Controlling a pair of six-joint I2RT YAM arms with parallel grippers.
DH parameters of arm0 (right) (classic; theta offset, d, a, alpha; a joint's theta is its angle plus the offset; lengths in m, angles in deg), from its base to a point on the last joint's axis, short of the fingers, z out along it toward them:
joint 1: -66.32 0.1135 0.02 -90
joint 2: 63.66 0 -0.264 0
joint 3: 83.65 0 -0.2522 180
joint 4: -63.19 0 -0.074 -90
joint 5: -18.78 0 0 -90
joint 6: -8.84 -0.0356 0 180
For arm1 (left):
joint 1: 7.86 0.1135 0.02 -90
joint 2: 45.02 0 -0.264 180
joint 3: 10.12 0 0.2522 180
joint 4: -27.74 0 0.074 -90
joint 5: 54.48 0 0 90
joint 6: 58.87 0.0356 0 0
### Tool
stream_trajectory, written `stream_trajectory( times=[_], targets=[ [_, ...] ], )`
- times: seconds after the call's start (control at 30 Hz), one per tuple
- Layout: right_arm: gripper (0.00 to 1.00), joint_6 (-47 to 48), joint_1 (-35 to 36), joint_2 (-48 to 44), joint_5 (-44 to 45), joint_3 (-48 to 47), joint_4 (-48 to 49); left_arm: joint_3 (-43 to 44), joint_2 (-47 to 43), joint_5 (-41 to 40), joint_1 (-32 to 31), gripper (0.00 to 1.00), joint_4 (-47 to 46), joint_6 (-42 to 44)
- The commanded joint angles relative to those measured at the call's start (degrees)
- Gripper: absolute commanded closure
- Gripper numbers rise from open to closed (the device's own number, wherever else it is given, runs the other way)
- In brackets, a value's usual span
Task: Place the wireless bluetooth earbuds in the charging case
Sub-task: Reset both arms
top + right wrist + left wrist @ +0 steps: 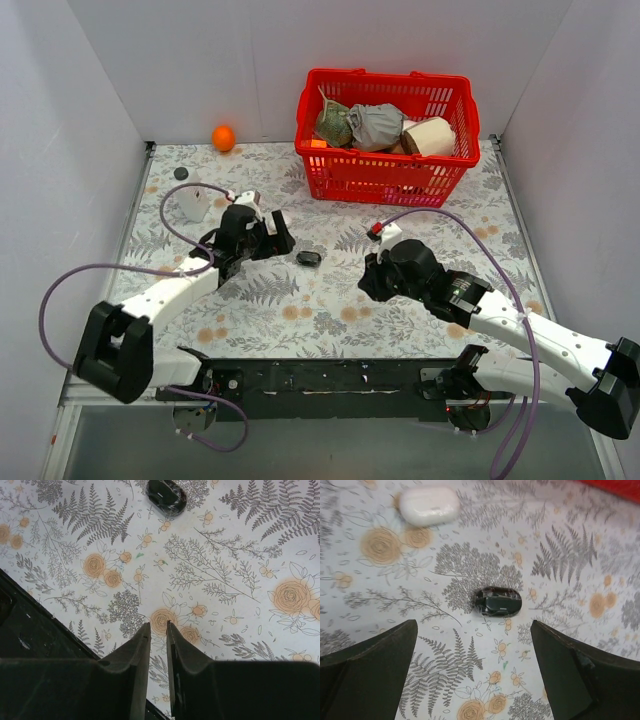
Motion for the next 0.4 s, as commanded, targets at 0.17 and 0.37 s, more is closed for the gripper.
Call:
stream_trajectory(
  times=[0.17,0.37],
  targets=[
    [0.65,-0.1,0.1,-0.4,2.7,-0.1,4.5,-2.1,-19.2,-25.6,-0.1,0.02,12.6,-17.6],
    [0.64,-0.1,0.1,1.9,2.7,-1.2,3.8,-2.1,-23.2,-22.1,-0.2,0.02,12.9,-13.6]
  ],
)
